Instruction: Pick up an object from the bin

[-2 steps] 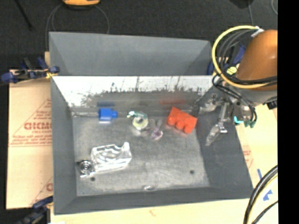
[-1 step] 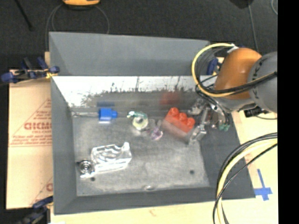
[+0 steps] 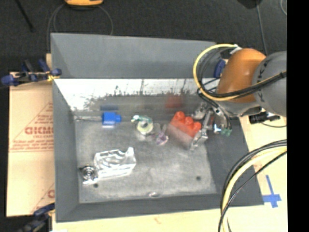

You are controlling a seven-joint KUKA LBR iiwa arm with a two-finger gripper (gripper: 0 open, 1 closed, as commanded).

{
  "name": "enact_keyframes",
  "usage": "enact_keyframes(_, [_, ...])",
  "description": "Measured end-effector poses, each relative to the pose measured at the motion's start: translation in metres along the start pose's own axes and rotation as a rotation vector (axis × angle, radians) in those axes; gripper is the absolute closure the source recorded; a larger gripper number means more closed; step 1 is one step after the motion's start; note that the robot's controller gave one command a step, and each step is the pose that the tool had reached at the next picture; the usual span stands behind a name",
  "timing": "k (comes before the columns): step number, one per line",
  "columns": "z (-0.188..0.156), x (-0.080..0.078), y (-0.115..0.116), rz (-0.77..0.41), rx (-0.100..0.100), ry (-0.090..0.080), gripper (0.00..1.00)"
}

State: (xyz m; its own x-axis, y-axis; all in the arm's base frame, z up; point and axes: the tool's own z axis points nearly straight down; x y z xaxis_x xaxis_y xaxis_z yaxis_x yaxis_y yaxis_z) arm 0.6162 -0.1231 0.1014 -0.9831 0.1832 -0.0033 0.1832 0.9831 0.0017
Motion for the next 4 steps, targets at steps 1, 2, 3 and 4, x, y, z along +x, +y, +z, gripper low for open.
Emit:
enact_keyframes(1, [0.0, -0.019, 0.004, -0.048, 0.003, -0.004, 0.0])
enact_keyframes(2, [0.026, -0.024, 0.01, 0.205, 0.0, -0.003, 0.0])
enact_keyframes(3, [0.025, -0.021, 0.023, 0.361, 0.005, -0.007, 0.0])
enact_keyframes(4, [0.022, -0.021, 0.026, 0.358, 0.001, -0.003, 1.0])
